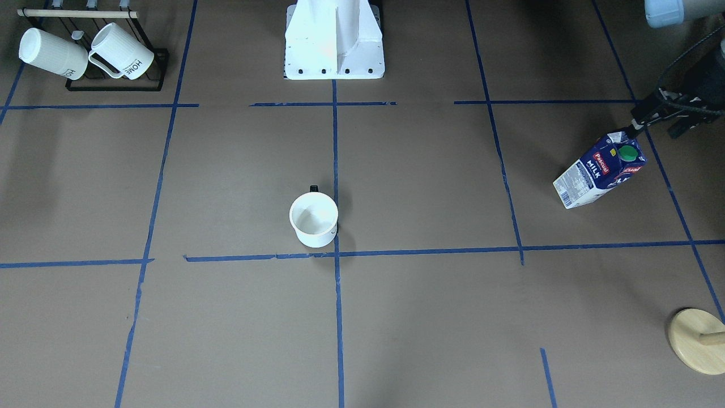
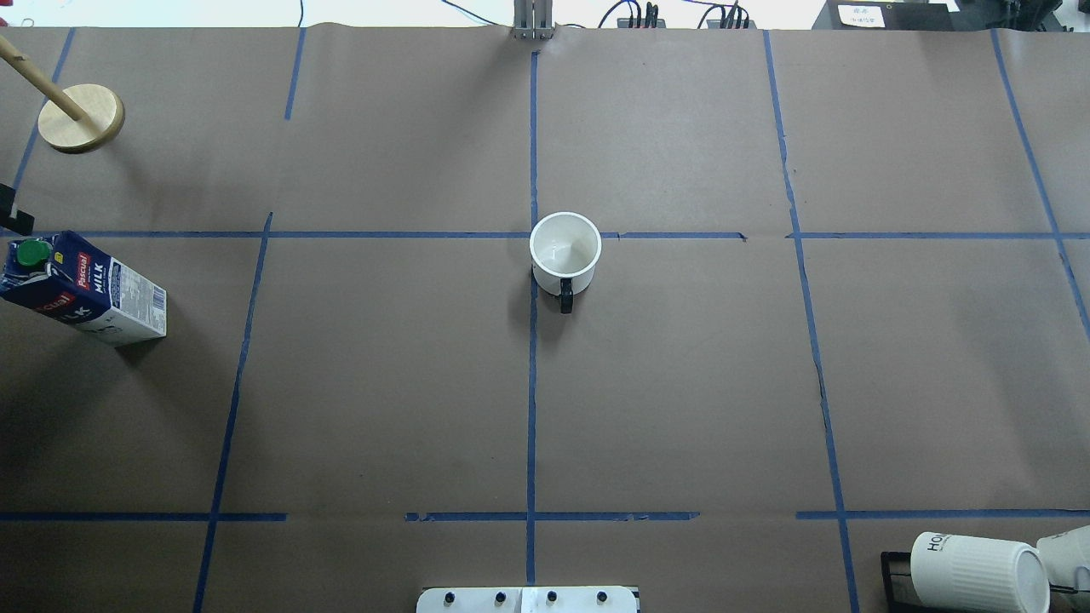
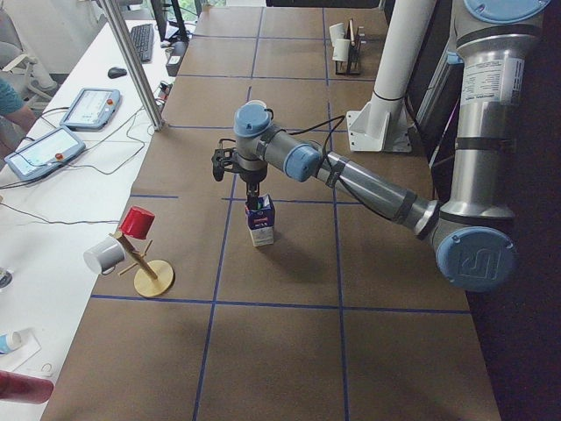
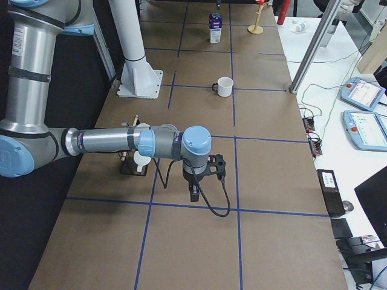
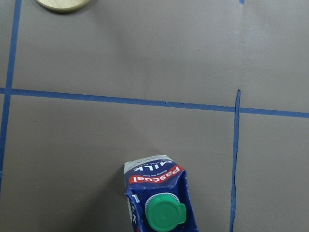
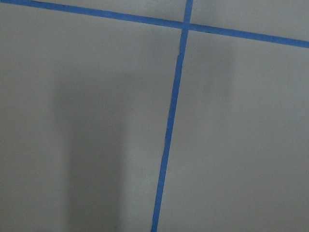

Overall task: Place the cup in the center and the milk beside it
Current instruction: 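Lower the left gripper onto the milk carton top and grasp it, then carry the milk carton with the left gripper beside the white mug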

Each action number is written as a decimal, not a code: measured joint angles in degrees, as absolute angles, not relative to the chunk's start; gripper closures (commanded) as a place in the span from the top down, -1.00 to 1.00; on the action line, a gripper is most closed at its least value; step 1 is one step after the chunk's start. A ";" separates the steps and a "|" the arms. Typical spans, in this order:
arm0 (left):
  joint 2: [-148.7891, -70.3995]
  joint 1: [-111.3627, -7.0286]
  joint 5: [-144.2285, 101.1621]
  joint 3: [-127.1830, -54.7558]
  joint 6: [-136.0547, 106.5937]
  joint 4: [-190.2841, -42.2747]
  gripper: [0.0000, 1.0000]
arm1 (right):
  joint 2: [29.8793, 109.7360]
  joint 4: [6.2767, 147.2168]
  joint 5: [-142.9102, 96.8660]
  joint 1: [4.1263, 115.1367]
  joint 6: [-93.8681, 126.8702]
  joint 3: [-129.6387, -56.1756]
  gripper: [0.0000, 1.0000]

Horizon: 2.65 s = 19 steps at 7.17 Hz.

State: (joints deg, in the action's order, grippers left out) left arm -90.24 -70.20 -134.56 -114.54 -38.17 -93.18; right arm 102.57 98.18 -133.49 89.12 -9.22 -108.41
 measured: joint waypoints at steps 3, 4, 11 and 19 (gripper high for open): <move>-90.26 -67.38 -132.58 -112.93 -38.92 -93.23 1.00 | 102.57 98.17 -133.36 89.12 -9.33 -108.16 0.99; -90.26 -66.58 -132.38 -112.00 -38.93 -93.27 1.00 | 102.57 98.15 -133.32 89.12 -9.37 -108.13 0.99; -94.63 -62.92 -129.34 -108.97 -40.42 -93.09 -0.56 | 102.49 98.09 -133.24 89.12 -9.58 -108.18 0.99; -135.76 -44.17 -118.23 -96.94 -58.72 -80.01 -0.61 | 102.23 98.09 -133.39 89.12 -9.26 -108.27 0.99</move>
